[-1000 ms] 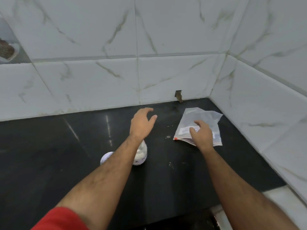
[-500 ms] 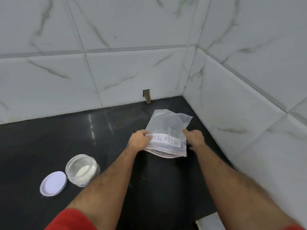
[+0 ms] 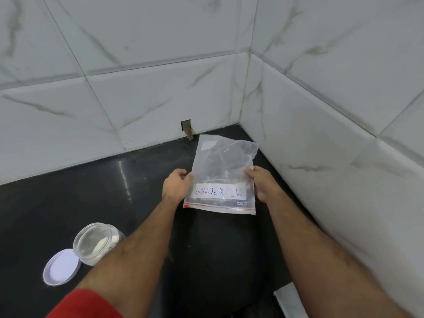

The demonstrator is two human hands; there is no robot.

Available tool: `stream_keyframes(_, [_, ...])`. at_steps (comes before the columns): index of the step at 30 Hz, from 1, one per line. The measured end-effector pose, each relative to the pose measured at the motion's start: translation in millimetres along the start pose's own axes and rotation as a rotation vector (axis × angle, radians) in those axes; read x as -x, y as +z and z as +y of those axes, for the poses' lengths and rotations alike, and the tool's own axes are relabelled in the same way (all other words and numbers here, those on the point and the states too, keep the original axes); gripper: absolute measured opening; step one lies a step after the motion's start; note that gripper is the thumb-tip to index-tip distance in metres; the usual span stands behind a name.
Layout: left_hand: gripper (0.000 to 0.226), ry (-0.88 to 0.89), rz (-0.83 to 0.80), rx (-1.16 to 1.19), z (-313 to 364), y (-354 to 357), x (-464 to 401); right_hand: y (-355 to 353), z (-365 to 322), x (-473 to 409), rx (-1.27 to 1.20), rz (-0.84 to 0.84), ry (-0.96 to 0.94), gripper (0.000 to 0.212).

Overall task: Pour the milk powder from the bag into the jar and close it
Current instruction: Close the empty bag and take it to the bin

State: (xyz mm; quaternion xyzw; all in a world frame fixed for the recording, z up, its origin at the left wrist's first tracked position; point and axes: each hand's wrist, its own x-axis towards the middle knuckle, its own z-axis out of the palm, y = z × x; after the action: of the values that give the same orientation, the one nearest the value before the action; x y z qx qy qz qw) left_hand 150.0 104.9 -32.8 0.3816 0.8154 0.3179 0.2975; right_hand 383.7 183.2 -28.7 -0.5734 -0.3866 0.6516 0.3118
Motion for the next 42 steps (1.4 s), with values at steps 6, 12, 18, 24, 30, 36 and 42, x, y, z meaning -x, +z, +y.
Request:
stream_keyframes(6, [0.036, -0.164, -0.418, 0.437, -1, -9, 32, -15, 6, 67, -0.104, 0.016, 0.019, 0.019])
stream_keyframes(12, [0.023, -0.068, -0.594, 0.450, -19, -3, 85, -42, 45, 149, -0.075, 0.164, 0.015, 0.015])
stream_keyframes(18, [0.011, -0.055, -0.707, 0.403, -35, 18, 157, -77, 106, 239, 0.014, 0.314, 0.027, 0.010])
stream_keyframes(24, [0.002, -0.078, -0.790, 0.403, -39, 49, 227, -128, 156, 309, -0.051, 0.515, 0.049, 0.022])
stream_keyframes(30, [0.016, -0.281, -0.951, 0.371, -38, 83, 287, -178, 202, 356, -0.188, 0.568, 0.077, 0.025])
stream_keyframes(36, [0.018, -0.635, -0.948, 0.580, -34, 129, 340, -236, 245, 393, -0.363, 0.610, 0.169, 0.030])
stream_keyframes(42, [0.046, -0.679, -0.972, 0.500, -39, 181, 399, -293, 281, 425, -0.426, 0.526, 0.206, 0.035])
